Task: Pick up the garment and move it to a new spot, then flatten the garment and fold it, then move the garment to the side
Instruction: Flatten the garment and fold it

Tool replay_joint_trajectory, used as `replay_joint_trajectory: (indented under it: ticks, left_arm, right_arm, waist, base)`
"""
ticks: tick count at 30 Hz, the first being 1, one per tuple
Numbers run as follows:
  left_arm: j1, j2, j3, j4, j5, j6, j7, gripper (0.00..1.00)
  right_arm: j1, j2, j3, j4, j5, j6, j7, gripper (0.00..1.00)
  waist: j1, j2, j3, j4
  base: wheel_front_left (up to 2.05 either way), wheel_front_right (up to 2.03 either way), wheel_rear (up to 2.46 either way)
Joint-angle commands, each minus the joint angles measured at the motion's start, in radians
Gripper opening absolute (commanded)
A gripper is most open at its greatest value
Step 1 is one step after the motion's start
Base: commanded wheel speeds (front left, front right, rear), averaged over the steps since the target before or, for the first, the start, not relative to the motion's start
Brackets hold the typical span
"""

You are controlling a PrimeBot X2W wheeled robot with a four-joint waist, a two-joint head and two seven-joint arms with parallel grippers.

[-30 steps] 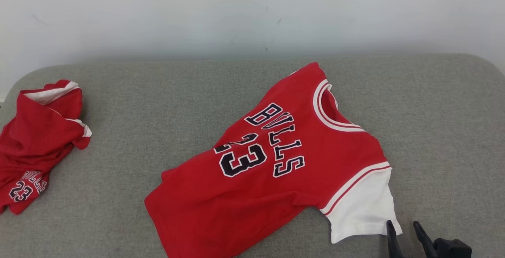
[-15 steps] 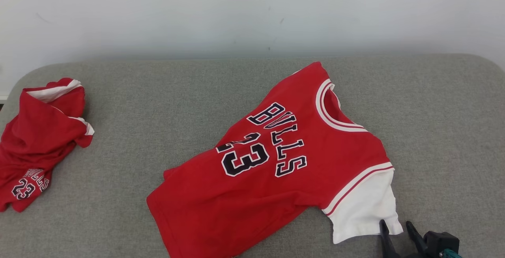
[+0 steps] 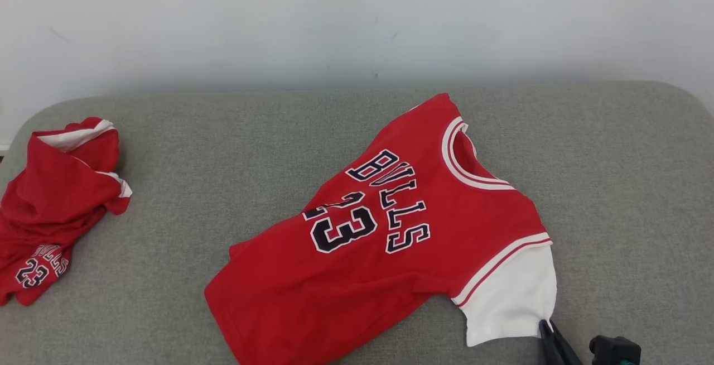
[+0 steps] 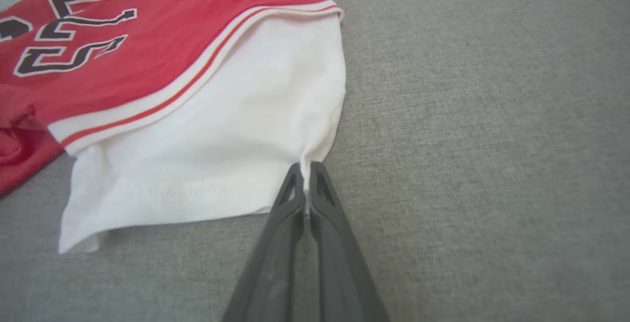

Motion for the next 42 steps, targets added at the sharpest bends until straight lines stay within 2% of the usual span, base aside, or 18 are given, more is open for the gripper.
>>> replay_joint_trajectory:
  ticks: [1, 9, 13, 18, 25, 29, 33, 37, 42]
  left_arm:
    - [0.024, 0.001, 0.031, -0.033, -0.007, 0.002, -0.004, 0.00]
    - [0.018, 0.036, 0.184, -0.178, 0.049, 0.002, -0.004, 0.00]
    - [0.017, 0.057, 0.220, -0.203, 0.053, 0.002, -0.004, 0.00]
    - [0.036, 0.083, 0.204, -0.179, 0.053, 0.002, -0.004, 0.00]
    - [0.054, 0.072, 0.180, -0.146, 0.038, 0.002, -0.004, 0.00]
    - [0.040, 0.068, 0.167, -0.169, 0.031, 0.002, -0.004, 0.00]
    - [-0.034, 0.108, 0.124, -0.213, 0.043, 0.002, -0.004, 0.00]
    - [-0.176, 0.194, 0.050, -0.253, 0.053, 0.002, -0.004, 0.00]
    - [-0.484, 0.332, -0.089, -0.280, 0.018, 0.002, 0.064, 0.00]
  right_arm:
    - [0.040, 0.000, 0.003, -0.034, 0.016, 0.002, 0.001, 0.00]
    - [0.223, 0.002, 0.044, -0.234, 0.057, 0.002, 0.000, 0.00]
    - [0.275, 0.004, 0.059, -0.284, 0.072, 0.002, 0.000, 0.00]
    - [0.306, 0.005, 0.075, -0.319, 0.089, 0.002, 0.000, 0.00]
    - [0.291, -0.001, 0.087, -0.340, 0.112, 0.002, 0.000, 0.00]
    - [0.239, -0.014, 0.098, -0.369, 0.130, 0.002, 0.000, 0.00]
    - [0.131, -0.059, 0.121, -0.396, 0.138, 0.002, 0.010, 0.00]
    - [-0.035, -0.124, 0.129, -0.419, 0.155, 0.002, 0.036, 0.00]
    - [-0.321, -0.184, 0.123, -0.406, 0.183, 0.002, 0.087, 0.00]
  waist:
    - [0.0000, 0.0000, -0.005, 0.000]
    - [0.0000, 0.0000, -0.019, 0.000]
    - [0.0000, 0.0000, -0.023, -0.016]
    - [0.0000, 0.0000, -0.027, -0.041]
    - [0.0000, 0.0000, -0.026, -0.045]
    - [0.0000, 0.0000, -0.006, -0.046]
    - [0.0000, 0.0000, 0.026, -0.049]
    - [0.0000, 0.0000, 0.072, -0.045]
    - [0.0000, 0.0000, 0.172, -0.046]
  base:
    - [0.00, 0.00, 0.00]
    - [0.00, 0.00, 0.00]
    - [0.00, 0.00, 0.00]
    - [0.00, 0.00, 0.00]
    - [0.00, 0.00, 0.00]
    - [0.00, 0.00, 0.00]
    - [0.00, 0.00, 0.00]
    - [0.00, 0.00, 0.00]
    - [0.00, 0.00, 0.00]
